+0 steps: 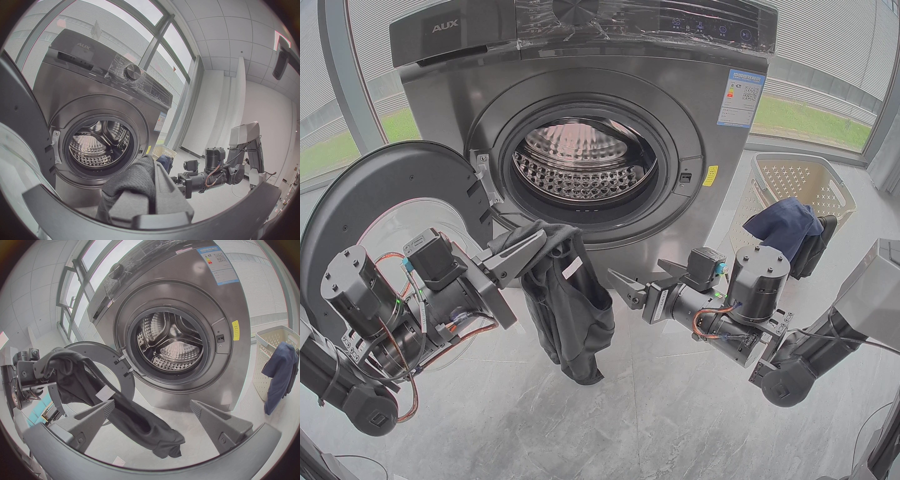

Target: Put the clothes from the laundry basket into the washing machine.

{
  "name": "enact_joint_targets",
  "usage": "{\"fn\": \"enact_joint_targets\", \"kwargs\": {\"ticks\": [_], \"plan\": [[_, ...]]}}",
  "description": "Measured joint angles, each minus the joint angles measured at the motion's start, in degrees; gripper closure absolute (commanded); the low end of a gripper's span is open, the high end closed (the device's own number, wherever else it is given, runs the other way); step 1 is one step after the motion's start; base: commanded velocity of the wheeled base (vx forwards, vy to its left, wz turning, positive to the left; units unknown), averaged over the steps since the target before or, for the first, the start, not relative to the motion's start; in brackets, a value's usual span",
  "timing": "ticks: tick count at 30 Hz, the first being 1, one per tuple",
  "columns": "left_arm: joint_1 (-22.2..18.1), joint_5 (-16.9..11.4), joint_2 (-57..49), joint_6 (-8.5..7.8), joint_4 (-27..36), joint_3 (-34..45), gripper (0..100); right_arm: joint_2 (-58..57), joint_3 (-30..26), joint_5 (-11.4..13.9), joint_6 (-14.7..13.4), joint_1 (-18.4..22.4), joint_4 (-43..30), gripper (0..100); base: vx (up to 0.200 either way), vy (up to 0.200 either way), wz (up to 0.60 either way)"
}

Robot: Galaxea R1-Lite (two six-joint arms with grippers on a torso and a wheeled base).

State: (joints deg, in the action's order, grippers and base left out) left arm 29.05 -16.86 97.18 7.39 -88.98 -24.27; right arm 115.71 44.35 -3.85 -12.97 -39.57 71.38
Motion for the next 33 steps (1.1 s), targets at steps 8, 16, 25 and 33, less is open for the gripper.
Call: {"fn": "enact_joint_targets", "kwargs": {"ticks": [8,16,25,33], "plan": [[-0.28,0.06,-0.41,0.11,0.02,-0.91,100,3.88,1.77,0.66,1.01,1.43,0.39,0,0.0,0.0,0.0],[-0.48,0.06,-0.49,0.11,0.02,-1.16,100,7.78,3.61,0.66,1.12,1.12,0.41,0,0.0,0.0,0.0],[-0.5,0.06,-0.46,0.09,0.02,-1.11,100,11.58,5.29,0.57,1.67,0.74,1.21,0,0.0,0.0,0.0],[-0.48,0.06,-0.39,0.02,0.0,-0.98,100,13.69,6.75,0.55,2.28,0.93,1.21,0,0.0,0.0,0.0]]}}
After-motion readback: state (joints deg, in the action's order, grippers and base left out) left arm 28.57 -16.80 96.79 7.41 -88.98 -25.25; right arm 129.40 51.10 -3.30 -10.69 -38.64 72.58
